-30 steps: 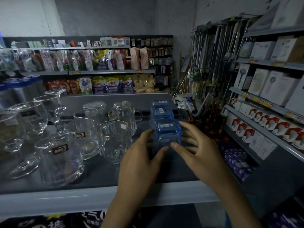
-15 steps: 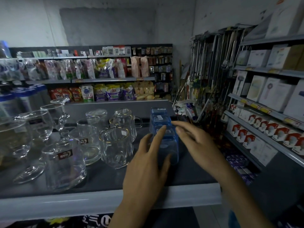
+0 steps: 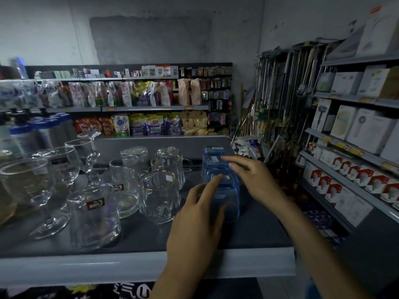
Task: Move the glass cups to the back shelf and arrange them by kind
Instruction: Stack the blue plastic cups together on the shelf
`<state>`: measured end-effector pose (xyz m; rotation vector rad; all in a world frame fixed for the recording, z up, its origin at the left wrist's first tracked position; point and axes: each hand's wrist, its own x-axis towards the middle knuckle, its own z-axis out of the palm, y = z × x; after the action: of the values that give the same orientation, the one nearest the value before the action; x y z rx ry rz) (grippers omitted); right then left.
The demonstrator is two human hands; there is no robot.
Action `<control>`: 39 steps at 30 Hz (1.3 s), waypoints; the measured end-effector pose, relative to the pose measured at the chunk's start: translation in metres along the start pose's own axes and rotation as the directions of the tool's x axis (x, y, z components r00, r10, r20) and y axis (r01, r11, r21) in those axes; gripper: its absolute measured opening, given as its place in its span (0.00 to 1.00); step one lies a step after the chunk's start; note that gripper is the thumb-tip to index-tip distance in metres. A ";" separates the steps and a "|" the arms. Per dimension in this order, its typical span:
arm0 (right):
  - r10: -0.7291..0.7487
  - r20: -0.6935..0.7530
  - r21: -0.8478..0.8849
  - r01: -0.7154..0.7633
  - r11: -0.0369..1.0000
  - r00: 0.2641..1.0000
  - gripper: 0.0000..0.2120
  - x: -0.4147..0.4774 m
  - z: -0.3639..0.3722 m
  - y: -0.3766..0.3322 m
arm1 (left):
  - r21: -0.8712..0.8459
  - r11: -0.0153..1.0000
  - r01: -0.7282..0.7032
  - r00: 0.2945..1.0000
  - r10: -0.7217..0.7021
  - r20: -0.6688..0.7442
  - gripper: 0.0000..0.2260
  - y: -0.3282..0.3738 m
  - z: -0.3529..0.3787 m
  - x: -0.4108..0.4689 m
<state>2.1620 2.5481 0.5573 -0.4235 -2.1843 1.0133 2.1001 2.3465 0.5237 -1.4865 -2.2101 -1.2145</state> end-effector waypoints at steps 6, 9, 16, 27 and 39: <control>-0.029 -0.029 -0.047 0.027 0.999 0.999 0.15 -0.002 0.003 0.000 | -0.017 1.000 0.007 1.000 -0.007 0.001 0.29 0.000 0.000 -0.002; -0.037 -0.033 -0.062 0.035 0.997 0.999 0.15 -0.002 0.003 0.000 | -0.029 1.000 0.003 1.000 -0.003 0.003 0.28 -0.001 0.000 -0.002; -0.044 -0.042 -0.071 0.041 0.997 0.998 0.16 -0.005 0.003 0.000 | -0.017 1.000 -0.022 1.000 0.022 -0.012 0.29 -0.001 0.001 -0.002; 0.132 0.003 0.173 -0.130 0.976 0.991 0.19 -0.005 0.005 0.011 | 0.001 1.000 -0.030 0.999 0.030 -0.018 0.30 -0.001 0.001 -0.001; 0.142 0.057 0.198 -0.151 0.969 0.988 0.16 -0.009 0.009 0.010 | -0.017 0.999 -0.031 0.999 0.030 -0.033 0.30 -0.002 0.000 -0.002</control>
<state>2.1624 2.5452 0.5415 -0.4772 -2.0852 1.3221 2.0994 2.3450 0.5216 -1.4906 -2.1539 -1.2427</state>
